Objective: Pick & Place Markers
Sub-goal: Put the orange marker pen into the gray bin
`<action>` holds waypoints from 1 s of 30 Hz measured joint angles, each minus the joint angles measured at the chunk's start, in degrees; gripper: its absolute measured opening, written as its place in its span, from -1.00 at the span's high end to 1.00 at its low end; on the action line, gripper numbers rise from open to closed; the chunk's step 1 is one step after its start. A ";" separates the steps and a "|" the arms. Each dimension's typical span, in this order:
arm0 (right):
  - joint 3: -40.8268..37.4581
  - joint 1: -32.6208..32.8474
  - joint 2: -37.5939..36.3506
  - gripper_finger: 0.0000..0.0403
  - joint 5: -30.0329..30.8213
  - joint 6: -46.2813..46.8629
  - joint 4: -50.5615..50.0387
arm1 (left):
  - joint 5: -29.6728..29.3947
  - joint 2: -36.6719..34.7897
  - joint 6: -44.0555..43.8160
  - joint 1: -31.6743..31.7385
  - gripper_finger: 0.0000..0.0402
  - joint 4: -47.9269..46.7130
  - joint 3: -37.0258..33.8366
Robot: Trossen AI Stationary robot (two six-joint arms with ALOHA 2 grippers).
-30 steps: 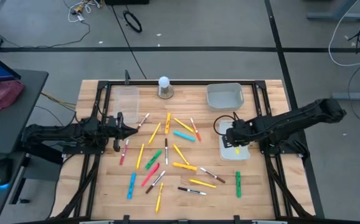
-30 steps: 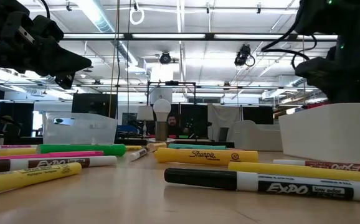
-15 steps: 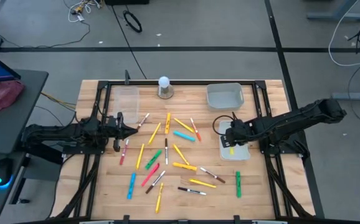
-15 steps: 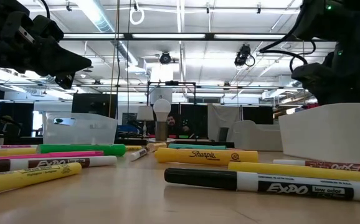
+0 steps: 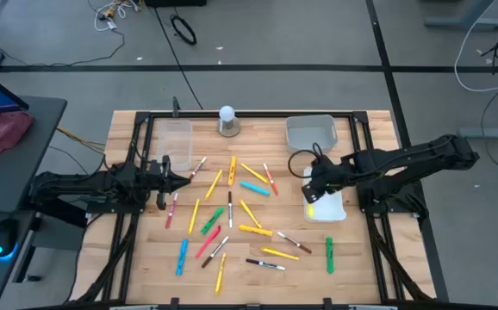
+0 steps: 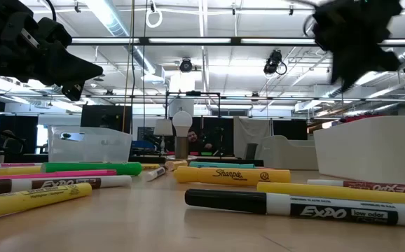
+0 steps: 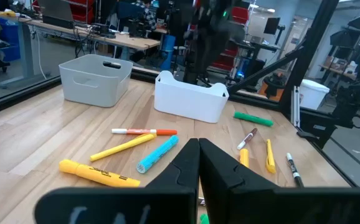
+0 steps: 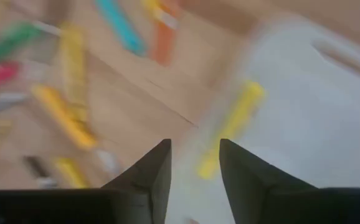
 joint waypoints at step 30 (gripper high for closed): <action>0.19 -4.34 29.72 0.02 7.85 -38.79 37.76 | -3.87 0.00 0.00 0.00 0.93 0.44 0.02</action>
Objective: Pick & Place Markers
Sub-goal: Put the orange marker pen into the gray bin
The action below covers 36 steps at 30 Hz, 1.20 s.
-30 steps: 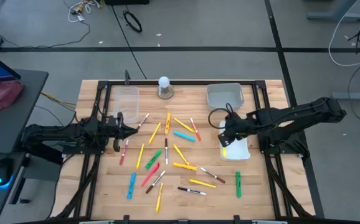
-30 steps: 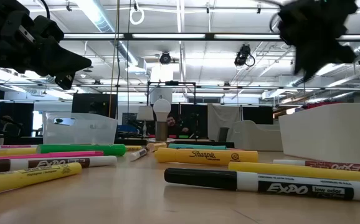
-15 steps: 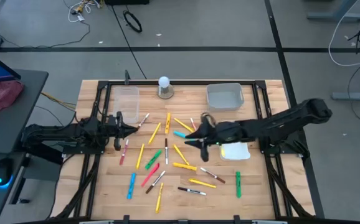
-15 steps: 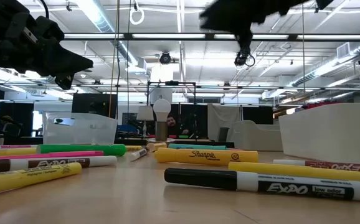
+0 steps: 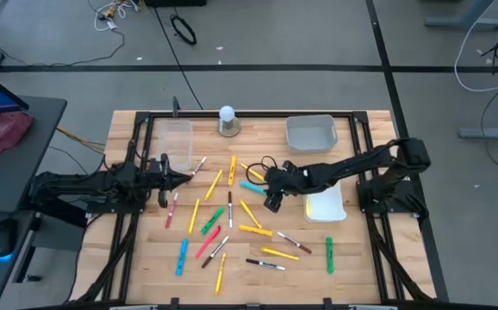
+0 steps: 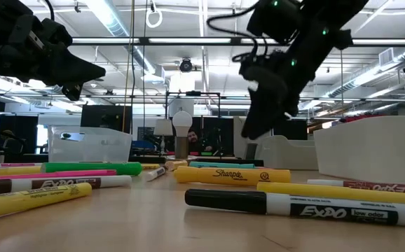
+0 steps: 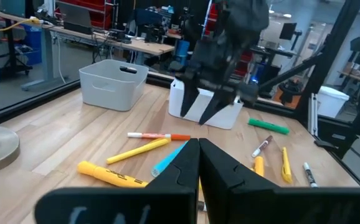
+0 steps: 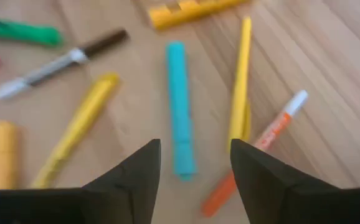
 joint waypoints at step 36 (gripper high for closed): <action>-3.82 -5.42 6.35 0.46 0.17 8.20 -0.48 | -0.02 -0.02 0.17 0.00 0.93 -0.01 -0.01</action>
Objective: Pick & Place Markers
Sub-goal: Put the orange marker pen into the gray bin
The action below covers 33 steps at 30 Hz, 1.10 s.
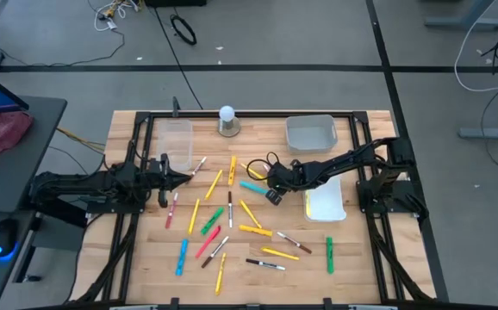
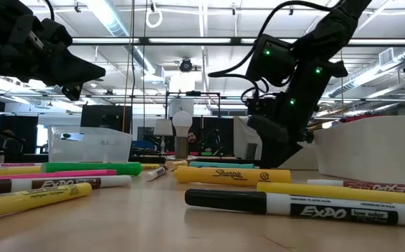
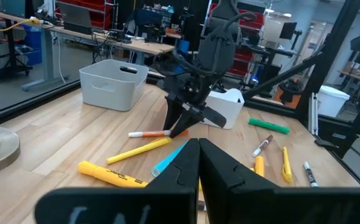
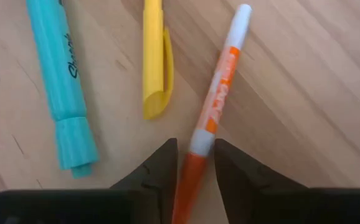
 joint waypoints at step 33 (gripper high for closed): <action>11.48 -15.23 -28.44 0.90 7.55 -22.45 -42.85 | 0.00 0.00 -0.13 0.01 0.93 -0.08 0.01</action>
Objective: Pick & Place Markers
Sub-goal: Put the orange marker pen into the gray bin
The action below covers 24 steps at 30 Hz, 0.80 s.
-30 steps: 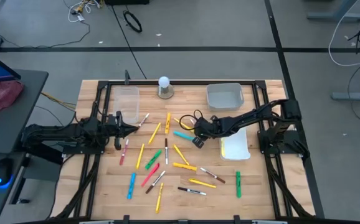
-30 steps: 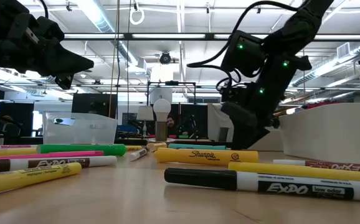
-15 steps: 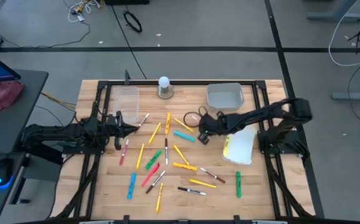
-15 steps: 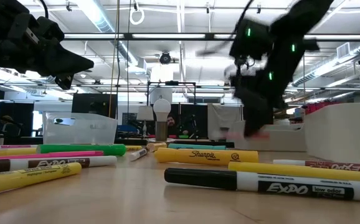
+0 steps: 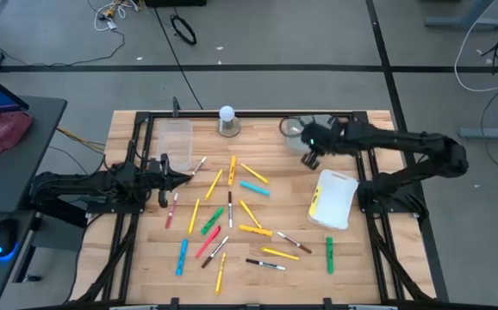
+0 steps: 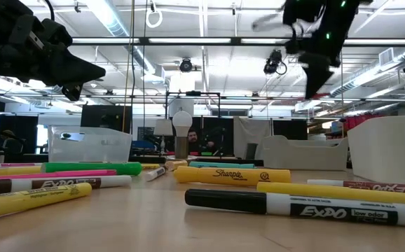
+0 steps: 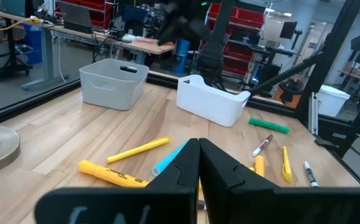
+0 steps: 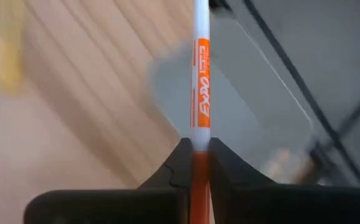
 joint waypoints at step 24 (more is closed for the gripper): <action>-0.05 -22.60 24.04 0.81 -6.46 -53.00 16.94 | 0.02 0.01 1.66 0.00 0.93 0.76 0.00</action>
